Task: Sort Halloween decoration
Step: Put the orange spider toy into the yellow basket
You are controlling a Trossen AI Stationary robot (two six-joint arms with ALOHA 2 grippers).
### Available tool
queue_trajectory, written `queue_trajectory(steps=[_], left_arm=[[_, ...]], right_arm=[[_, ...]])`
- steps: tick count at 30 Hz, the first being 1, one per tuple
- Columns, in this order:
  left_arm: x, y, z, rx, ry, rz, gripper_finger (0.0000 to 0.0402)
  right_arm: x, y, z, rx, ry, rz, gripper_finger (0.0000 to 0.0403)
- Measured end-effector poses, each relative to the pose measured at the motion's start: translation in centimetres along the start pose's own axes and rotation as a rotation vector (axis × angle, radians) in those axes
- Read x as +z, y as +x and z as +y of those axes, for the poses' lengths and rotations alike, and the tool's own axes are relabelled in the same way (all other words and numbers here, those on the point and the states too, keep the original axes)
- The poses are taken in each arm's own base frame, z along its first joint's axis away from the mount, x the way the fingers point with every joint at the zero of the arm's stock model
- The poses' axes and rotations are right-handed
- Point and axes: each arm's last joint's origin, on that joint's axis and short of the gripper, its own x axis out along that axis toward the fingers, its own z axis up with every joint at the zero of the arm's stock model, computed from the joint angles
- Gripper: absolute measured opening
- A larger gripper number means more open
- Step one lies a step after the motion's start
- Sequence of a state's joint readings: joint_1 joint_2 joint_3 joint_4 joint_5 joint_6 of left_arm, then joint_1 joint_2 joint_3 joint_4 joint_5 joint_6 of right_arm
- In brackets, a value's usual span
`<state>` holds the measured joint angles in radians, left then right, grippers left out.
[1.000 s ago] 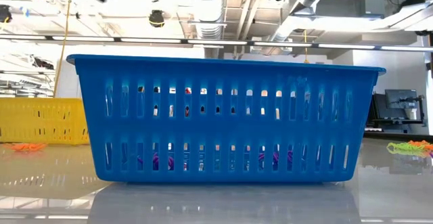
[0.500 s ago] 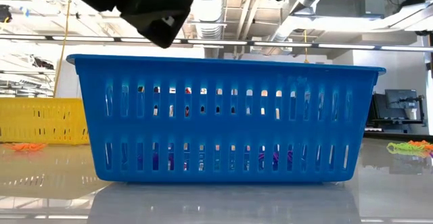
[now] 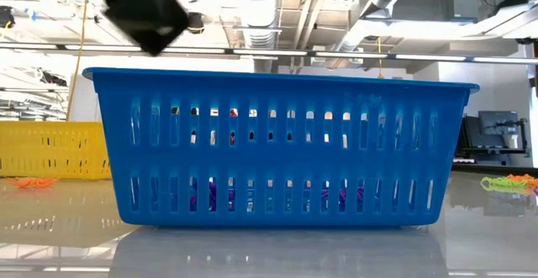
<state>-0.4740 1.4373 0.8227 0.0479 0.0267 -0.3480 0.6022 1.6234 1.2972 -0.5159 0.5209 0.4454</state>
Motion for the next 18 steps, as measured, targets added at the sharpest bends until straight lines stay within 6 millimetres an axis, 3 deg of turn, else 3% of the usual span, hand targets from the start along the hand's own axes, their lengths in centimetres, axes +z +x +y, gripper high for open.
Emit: queue_trajectory(steps=[4, 7, 12, 18], left_arm=[[-1.4, -2.0, -0.5, 0.021, -0.094, 0.178, 0.0137], [-3.1, -2.3, -1.1, 0.086, -0.099, 0.281, 0.0137], [-5.2, -1.8, -1.7, 0.201, -0.055, 0.382, 0.0137], [-6.1, -0.9, -1.6, 0.303, -0.003, 0.391, 0.0137]], right_arm=[[0.0, 0.0, 0.0, -0.001, 0.000, 0.001, 0.0141], [0.0, 0.0, 0.0, 0.001, 0.002, -0.003, 0.0141], [0.2, 0.0, 0.1, 0.008, 0.012, -0.018, 0.0141], [0.2, 0.0, 0.1, 0.009, 0.013, -0.020, 0.0141]])
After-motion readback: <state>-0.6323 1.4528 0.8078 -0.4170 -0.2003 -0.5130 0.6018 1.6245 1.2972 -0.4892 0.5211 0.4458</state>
